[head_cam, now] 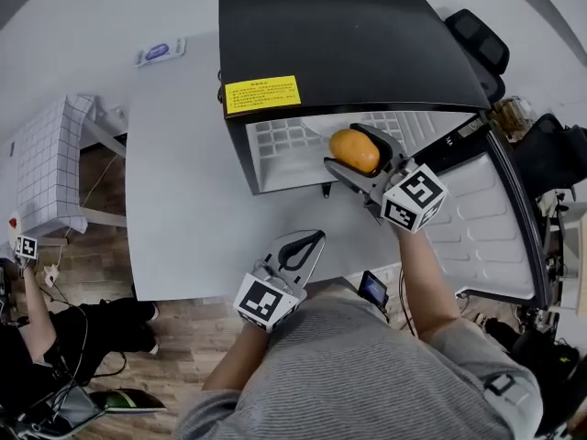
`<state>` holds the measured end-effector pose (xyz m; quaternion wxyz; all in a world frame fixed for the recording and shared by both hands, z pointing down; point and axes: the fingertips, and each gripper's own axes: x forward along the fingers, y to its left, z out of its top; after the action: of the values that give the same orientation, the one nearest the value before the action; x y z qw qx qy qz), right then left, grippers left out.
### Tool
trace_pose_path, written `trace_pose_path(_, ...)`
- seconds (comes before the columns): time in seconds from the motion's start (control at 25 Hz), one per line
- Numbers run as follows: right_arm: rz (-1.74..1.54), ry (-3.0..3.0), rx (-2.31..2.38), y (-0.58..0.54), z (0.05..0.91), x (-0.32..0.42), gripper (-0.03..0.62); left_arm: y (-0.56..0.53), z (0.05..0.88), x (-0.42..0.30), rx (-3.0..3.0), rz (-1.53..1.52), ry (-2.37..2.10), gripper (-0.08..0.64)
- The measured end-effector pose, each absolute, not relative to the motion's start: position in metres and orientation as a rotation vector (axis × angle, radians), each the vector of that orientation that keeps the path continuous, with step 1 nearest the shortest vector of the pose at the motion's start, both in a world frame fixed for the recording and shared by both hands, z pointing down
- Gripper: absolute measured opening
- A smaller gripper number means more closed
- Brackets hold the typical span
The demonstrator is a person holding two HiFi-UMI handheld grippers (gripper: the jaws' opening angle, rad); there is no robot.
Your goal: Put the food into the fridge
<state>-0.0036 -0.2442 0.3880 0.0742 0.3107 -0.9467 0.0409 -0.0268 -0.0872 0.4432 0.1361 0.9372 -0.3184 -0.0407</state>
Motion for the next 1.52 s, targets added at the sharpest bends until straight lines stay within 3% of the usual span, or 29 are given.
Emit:
trace_pose_path(0.64,0.075,-2.619,1.127,-0.342,0.424,0.009,0.357,-0.084,0.456,-0.026,2.710,-0.063,-0.899,0.011)
trace_pose_path(1.52,-0.106,-2.289,1.089,-0.374,0.477,0.006,0.357,-0.083,0.460,-0.020,2.728,-0.028,-0.874,0.011)
